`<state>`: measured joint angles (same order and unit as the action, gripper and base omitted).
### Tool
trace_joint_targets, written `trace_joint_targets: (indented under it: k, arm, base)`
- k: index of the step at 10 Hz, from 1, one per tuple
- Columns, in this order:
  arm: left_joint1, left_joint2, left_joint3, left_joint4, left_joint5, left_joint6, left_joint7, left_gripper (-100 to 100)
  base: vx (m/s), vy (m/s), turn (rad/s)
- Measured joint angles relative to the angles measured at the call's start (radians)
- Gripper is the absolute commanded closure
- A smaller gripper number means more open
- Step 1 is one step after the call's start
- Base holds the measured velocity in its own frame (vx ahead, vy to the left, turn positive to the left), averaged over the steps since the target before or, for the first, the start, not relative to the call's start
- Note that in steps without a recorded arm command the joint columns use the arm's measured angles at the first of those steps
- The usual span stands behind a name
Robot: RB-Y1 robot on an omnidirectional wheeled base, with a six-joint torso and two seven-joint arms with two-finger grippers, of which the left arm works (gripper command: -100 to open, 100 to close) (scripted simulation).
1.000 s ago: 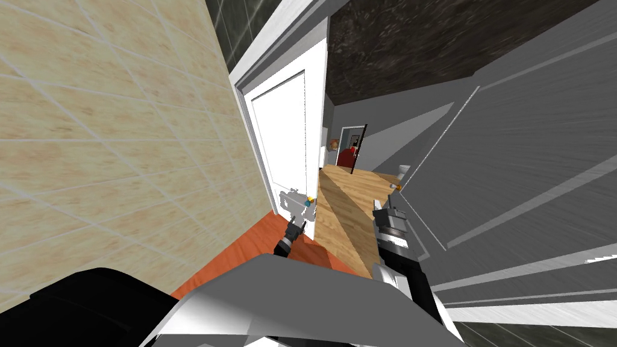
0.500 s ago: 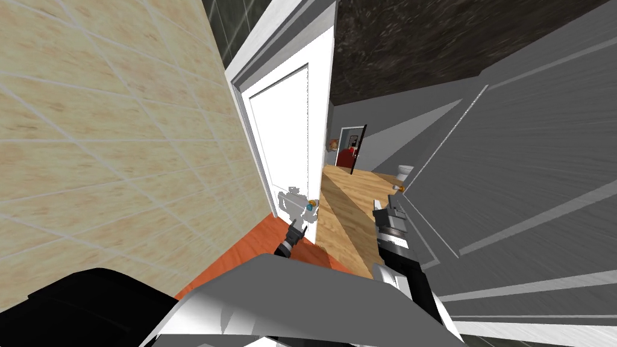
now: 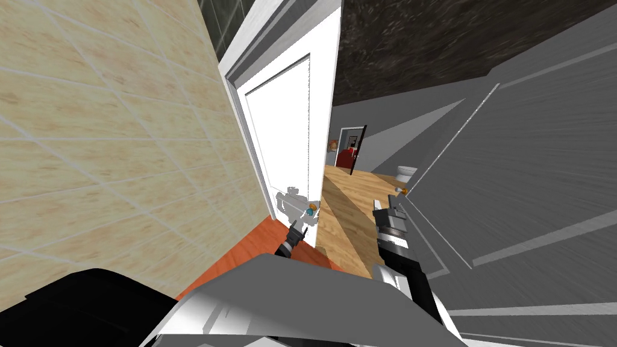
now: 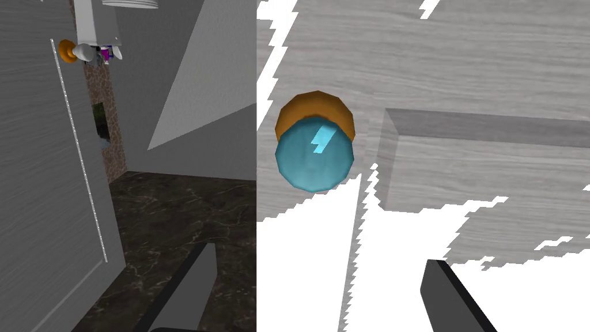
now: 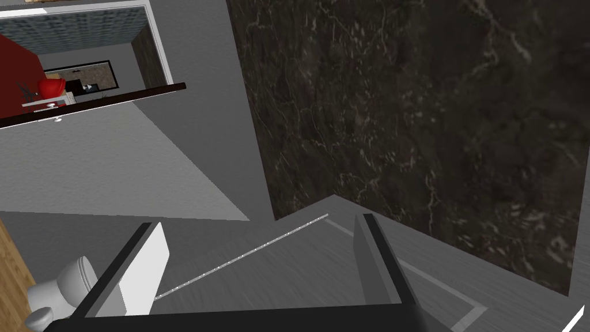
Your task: Push the door open
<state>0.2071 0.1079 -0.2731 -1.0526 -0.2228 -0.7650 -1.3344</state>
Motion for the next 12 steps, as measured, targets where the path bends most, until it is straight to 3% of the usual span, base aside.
trace_joint_targets:
  k: [7,8,12]
  arm:
    - [-0.017,-0.014,0.015,0.030,0.003,-0.005,-0.007,-100]
    - [-0.017,-0.014,0.015,0.030,0.003,-0.005,-0.007,100]
    - [-0.022,-0.015,0.016,0.028,0.004,-0.002,-0.007,100]
  base:
    - [0.167,-0.073,-0.016]
    - [-0.011,0.007,0.006]
    - [-0.010,0.007,-0.009]
